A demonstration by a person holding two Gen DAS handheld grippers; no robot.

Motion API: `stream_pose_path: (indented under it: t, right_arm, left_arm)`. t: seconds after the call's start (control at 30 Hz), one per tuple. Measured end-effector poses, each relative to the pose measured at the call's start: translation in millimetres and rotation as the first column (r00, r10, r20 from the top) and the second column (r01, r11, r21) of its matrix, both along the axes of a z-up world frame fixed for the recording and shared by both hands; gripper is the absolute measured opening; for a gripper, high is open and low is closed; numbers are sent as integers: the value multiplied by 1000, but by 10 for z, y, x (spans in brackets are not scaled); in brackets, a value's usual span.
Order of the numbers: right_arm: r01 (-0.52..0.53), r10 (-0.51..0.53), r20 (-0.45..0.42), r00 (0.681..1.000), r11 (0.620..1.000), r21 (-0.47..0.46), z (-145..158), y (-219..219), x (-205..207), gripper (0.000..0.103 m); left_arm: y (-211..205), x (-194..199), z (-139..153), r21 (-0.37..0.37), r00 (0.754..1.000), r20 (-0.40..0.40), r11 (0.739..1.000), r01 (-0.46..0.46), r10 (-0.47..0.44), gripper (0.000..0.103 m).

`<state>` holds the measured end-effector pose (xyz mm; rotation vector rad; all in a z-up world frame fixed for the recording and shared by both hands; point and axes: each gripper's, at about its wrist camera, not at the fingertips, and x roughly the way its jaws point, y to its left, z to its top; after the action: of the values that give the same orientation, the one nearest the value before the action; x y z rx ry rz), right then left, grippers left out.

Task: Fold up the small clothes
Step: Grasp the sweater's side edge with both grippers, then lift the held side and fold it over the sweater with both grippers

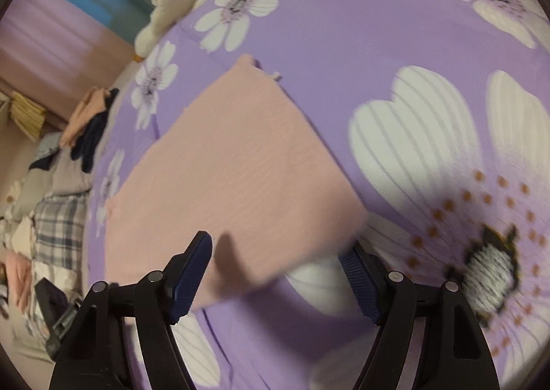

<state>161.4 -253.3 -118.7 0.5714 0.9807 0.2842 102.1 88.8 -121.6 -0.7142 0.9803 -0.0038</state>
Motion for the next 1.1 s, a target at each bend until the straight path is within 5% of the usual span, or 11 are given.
stream_pose_path:
  t: [0.1,0.17,0.23,0.37,0.7,1.1]
  right_arm:
    - [14,-14,43,999,1000,-3,-29,44,120,73]
    - [25,-24,59,998,999,-31,-5,91,191,53]
    - [14,-14,40,999,1000,4,-31,92,227,29]
    - [21,-22,66,998,1000,13,98,48,115,18]
    - [7,2,155,988,999,-54,595,-31,-305,15]
    - [25,-8,164,986,995,-99,674,-105,-540,15]
  left_arm:
    - [-27,60,-10,27,1000,-3,1000,12,-12,40]
    - [-46,78,-15,23,1000,-2,1000,10,-10,23]
    - [-76,77,-11,35,1000,-8,999,3,-3,19]
    - [-145,-10,130,99,1000,6,995,-9,8,10]
    - [-417,-389,468,110,996,29,990,86,-89,9]
    - [-760,-752,260,182,993,-53,977,114,-106,11]
